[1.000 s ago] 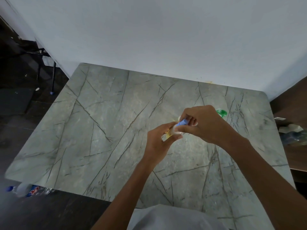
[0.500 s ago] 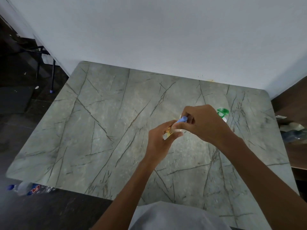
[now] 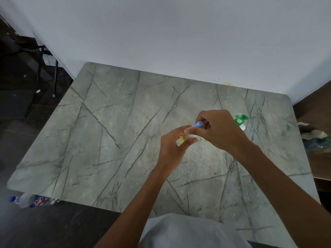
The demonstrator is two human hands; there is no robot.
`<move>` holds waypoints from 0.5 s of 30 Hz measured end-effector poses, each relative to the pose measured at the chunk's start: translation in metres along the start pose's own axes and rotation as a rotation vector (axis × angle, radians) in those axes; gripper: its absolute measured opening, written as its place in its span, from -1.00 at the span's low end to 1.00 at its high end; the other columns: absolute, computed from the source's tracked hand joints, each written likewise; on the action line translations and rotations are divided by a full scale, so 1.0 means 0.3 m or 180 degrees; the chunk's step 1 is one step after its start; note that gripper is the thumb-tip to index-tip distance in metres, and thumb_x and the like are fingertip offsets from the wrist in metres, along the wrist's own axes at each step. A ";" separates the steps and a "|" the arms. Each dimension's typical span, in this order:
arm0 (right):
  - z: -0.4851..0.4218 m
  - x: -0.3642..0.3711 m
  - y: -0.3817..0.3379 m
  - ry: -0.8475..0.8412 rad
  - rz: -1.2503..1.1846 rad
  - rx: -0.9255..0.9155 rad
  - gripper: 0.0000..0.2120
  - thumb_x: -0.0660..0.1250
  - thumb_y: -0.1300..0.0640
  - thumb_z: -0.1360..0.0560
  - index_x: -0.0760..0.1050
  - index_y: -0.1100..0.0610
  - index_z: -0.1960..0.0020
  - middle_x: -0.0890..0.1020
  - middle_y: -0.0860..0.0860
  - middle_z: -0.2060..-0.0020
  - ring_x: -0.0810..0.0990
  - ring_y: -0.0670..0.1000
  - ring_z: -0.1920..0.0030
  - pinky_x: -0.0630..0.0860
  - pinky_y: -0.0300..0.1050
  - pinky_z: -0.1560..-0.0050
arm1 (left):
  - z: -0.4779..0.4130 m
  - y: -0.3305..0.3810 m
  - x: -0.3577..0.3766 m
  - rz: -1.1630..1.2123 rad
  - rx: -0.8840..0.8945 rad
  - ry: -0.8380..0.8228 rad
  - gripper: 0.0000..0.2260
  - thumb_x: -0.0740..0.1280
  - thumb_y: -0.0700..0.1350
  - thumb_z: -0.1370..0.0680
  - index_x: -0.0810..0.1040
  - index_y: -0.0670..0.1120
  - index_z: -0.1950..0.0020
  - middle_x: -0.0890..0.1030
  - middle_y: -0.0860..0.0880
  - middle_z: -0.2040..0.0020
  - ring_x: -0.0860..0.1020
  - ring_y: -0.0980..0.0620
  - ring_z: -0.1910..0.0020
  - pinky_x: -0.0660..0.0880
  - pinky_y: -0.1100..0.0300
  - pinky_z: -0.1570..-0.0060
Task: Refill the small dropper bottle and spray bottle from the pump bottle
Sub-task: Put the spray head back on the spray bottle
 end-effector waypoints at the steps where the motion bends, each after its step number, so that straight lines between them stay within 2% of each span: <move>1: 0.001 -0.004 -0.002 -0.0083 -0.0174 0.0004 -0.50 0.43 -0.30 -0.26 0.58 0.07 0.04 0.60 -0.11 0.23 0.54 -0.13 0.26 0.38 -0.35 0.28 | -0.004 -0.005 -0.003 0.0011 0.0010 0.0015 -0.70 0.47 -0.05 -0.48 0.60 -0.01 -0.20 0.67 0.14 0.00 0.62 0.21 0.01 0.54 0.34 -0.01; 3: -0.001 -0.020 -0.011 -0.0321 -0.0674 -0.0051 -0.42 0.48 -0.28 -0.21 0.54 -0.02 -0.14 0.58 -0.17 0.01 0.56 -0.17 0.08 0.52 -0.31 0.16 | -0.011 -0.012 -0.012 -0.0024 0.0008 0.0056 -0.69 0.46 -0.05 -0.49 0.61 -0.07 -0.21 0.68 0.08 -0.01 0.63 0.16 0.02 0.57 0.28 -0.01; 4: -0.003 -0.027 -0.015 -0.0403 -0.0823 -0.0140 -0.47 0.50 -0.21 -0.25 0.55 -0.04 -0.15 0.59 -0.18 -0.02 0.56 -0.19 0.04 0.54 -0.30 0.12 | -0.014 -0.017 -0.015 -0.0029 -0.0028 0.0063 -0.69 0.46 -0.04 -0.49 0.61 -0.08 -0.21 0.68 0.07 -0.02 0.63 0.17 0.03 0.56 0.30 0.00; 7: -0.012 -0.031 -0.021 -0.0359 -0.0687 -0.0454 -0.74 0.49 0.00 -0.36 0.62 0.02 -0.03 0.65 -0.15 0.12 0.60 -0.17 0.12 0.54 -0.29 0.10 | -0.018 -0.017 -0.021 0.0012 -0.0089 0.0068 -0.69 0.48 -0.04 -0.47 0.61 -0.07 -0.19 0.67 0.09 0.00 0.62 0.22 0.05 0.52 0.39 0.05; 9: -0.018 -0.028 -0.024 -0.0192 -0.0482 -0.0434 -0.78 0.46 -0.08 -0.37 0.63 0.04 0.09 0.63 -0.15 0.27 0.58 -0.17 0.24 0.47 -0.34 0.22 | -0.020 -0.010 -0.022 0.0082 -0.0053 0.0059 -0.68 0.49 -0.08 -0.46 0.61 -0.07 -0.20 0.68 0.08 -0.02 0.63 0.20 0.02 0.53 0.35 0.00; 12: -0.025 -0.011 -0.021 0.0039 -0.0010 -0.0208 -0.59 0.39 -0.29 -0.32 0.55 0.08 0.23 0.54 -0.13 0.43 0.49 -0.14 0.40 0.33 -0.33 0.36 | -0.022 -0.001 -0.023 0.0128 0.0025 0.0042 -0.69 0.48 -0.11 -0.47 0.61 -0.04 -0.21 0.68 0.09 -0.03 0.63 0.19 -0.01 0.55 0.27 -0.06; 13: -0.023 -0.006 -0.022 0.0069 0.0069 -0.0160 -0.55 0.38 -0.33 -0.29 0.54 0.07 0.20 0.54 -0.12 0.40 0.49 -0.14 0.39 0.32 -0.31 0.34 | -0.024 -0.003 -0.022 0.0094 0.0065 0.0039 -0.69 0.47 -0.11 -0.48 0.61 -0.05 -0.22 0.68 0.08 -0.03 0.63 0.18 -0.01 0.56 0.25 -0.05; 15: -0.018 -0.005 -0.025 -0.0058 -0.0161 -0.0079 -0.44 0.41 -0.38 -0.20 0.55 0.02 0.02 0.57 -0.15 0.18 0.52 -0.15 0.23 0.39 -0.31 0.25 | -0.028 -0.009 -0.022 0.0000 0.0161 0.0064 -0.70 0.46 -0.10 -0.50 0.60 -0.09 -0.22 0.69 0.06 -0.02 0.64 0.14 0.01 0.58 0.21 -0.01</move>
Point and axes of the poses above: each hand's wrist, its own z-axis away from the middle knuckle, its own x-axis out of the palm, y = z × x, the point moved 3 cm from there along -z, towards the middle knuckle
